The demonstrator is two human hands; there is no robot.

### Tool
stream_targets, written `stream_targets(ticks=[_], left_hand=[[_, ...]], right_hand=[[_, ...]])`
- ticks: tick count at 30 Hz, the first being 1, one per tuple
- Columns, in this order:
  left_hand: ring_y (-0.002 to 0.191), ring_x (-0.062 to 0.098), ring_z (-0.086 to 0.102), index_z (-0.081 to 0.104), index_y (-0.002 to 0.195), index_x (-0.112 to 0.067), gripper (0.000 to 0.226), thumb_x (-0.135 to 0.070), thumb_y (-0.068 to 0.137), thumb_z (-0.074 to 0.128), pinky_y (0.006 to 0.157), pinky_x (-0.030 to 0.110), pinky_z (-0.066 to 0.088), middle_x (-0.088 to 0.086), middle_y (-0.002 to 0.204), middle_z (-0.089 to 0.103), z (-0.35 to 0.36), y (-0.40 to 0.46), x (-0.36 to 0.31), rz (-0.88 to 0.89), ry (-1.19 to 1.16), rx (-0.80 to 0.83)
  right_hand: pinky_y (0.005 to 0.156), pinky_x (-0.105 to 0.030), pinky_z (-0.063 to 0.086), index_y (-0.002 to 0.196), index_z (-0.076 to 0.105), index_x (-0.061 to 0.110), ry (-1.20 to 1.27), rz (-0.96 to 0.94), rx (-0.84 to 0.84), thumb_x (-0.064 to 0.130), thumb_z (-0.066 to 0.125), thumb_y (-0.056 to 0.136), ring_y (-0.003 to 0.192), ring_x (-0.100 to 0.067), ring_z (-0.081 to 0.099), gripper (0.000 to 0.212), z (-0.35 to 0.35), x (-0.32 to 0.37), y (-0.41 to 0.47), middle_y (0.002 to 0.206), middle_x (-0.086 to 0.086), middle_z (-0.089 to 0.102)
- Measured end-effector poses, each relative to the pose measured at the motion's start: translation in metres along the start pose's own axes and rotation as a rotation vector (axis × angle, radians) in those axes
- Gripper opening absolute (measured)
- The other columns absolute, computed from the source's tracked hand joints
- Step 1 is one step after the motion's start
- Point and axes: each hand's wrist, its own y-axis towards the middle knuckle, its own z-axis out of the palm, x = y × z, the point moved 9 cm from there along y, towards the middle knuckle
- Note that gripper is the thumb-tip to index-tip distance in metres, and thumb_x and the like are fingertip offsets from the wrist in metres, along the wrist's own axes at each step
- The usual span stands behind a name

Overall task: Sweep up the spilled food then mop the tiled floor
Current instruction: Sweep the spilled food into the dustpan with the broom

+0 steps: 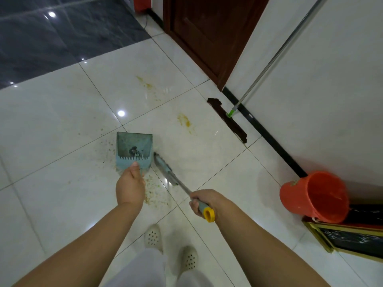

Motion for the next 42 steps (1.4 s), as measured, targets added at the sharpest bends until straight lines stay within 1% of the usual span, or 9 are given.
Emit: stream_targets(ticks=[3, 8, 10, 16, 22, 27, 32, 35, 42], left_hand=[[0.094, 0.033, 0.062, 0.063, 0.108, -0.004, 0.06, -0.046, 0.101, 0.021, 0.084, 0.039, 0.05, 0.016, 0.099, 0.066, -0.004, 0.004, -0.001, -0.006, -0.023, -0.003], [0.071, 0.023, 0.055, 0.06, 0.095, -0.011, 0.051, -0.045, 0.101, 0.022, 0.069, 0.028, 0.041, 0.002, 0.069, 0.055, -0.011, 0.011, 0.001, -0.018, -0.062, -0.001], [0.071, 0.021, 0.054, 0.059, 0.092, -0.012, 0.05, -0.046, 0.101, 0.023, 0.07, 0.029, 0.042, 0.0, 0.069, 0.055, -0.013, 0.017, 0.005, -0.021, -0.074, 0.003], [0.076, 0.024, 0.056, 0.056, 0.082, -0.013, 0.052, -0.049, 0.099, 0.024, 0.076, 0.038, 0.051, 0.005, 0.078, 0.058, -0.02, 0.035, 0.023, -0.015, -0.089, 0.0], [0.064, 0.02, 0.051, 0.05, 0.069, -0.017, 0.051, -0.047, 0.1, 0.025, 0.069, 0.034, 0.045, 0.002, 0.066, 0.055, -0.03, 0.038, 0.032, 0.002, -0.103, -0.015], [0.08, 0.023, 0.058, 0.059, 0.092, -0.012, 0.05, -0.049, 0.099, 0.026, 0.081, 0.039, 0.051, 0.004, 0.082, 0.061, -0.038, 0.03, 0.04, -0.017, -0.122, -0.03], [0.081, 0.027, 0.059, 0.059, 0.088, -0.011, 0.051, -0.047, 0.1, 0.026, 0.084, 0.042, 0.051, 0.006, 0.078, 0.059, -0.047, 0.012, 0.046, -0.031, -0.157, -0.052], [0.082, 0.036, 0.061, 0.062, 0.095, -0.003, 0.058, -0.047, 0.1, 0.024, 0.08, 0.041, 0.051, 0.02, 0.085, 0.063, -0.053, -0.003, 0.05, 0.001, -0.115, -0.081], [0.069, 0.023, 0.054, 0.052, 0.069, -0.016, 0.052, -0.047, 0.1, 0.025, 0.07, 0.033, 0.045, 0.003, 0.067, 0.054, -0.061, -0.051, 0.062, 0.015, -0.128, -0.075]], right_hand=[[0.028, -0.013, 0.038, 0.088, 0.048, -0.002, 0.002, -0.055, -0.045, 0.007, 0.05, 0.096, 0.023, -0.009, 0.041, 0.012, -0.016, 0.013, -0.003, 0.066, -0.012, 0.048], [0.027, -0.012, 0.037, 0.083, 0.044, 0.0, 0.129, -0.119, -0.128, 0.007, 0.048, 0.097, 0.021, -0.01, 0.04, 0.016, -0.058, 0.052, 0.004, 0.062, -0.014, 0.047], [0.027, -0.012, 0.037, 0.082, 0.044, 0.0, 0.201, -0.135, -0.15, 0.007, 0.048, 0.097, 0.021, -0.011, 0.04, 0.017, -0.071, 0.065, 0.008, 0.052, -0.016, 0.051], [0.027, -0.012, 0.038, 0.085, 0.046, 0.0, 0.281, -0.145, -0.197, 0.007, 0.047, 0.097, 0.02, -0.012, 0.04, 0.014, -0.073, 0.082, 0.027, 0.06, -0.013, 0.046], [0.03, -0.012, 0.041, 0.089, 0.046, -0.002, 0.108, -0.107, -0.188, 0.004, 0.049, 0.096, 0.021, -0.011, 0.04, 0.009, -0.034, 0.055, 0.038, 0.07, -0.014, 0.044], [0.03, -0.012, 0.038, 0.086, 0.045, -0.001, -0.107, -0.051, -0.094, 0.005, 0.051, 0.095, 0.023, -0.01, 0.04, 0.012, 0.013, 0.018, 0.042, 0.067, -0.013, 0.047], [0.031, -0.012, 0.039, 0.086, 0.048, 0.0, -0.198, -0.008, -0.016, 0.009, 0.052, 0.095, 0.024, -0.008, 0.041, 0.013, 0.045, -0.018, 0.028, 0.065, -0.009, 0.047], [0.031, -0.011, 0.039, 0.085, 0.049, 0.001, -0.174, -0.026, -0.03, 0.01, 0.053, 0.095, 0.024, -0.008, 0.042, 0.014, 0.035, -0.029, 0.019, 0.068, -0.01, 0.048], [0.03, -0.012, 0.038, 0.089, 0.049, -0.001, 0.0, -0.145, -0.097, 0.009, 0.051, 0.096, 0.023, -0.009, 0.04, 0.012, -0.037, -0.061, 0.0, 0.067, -0.012, 0.048]])
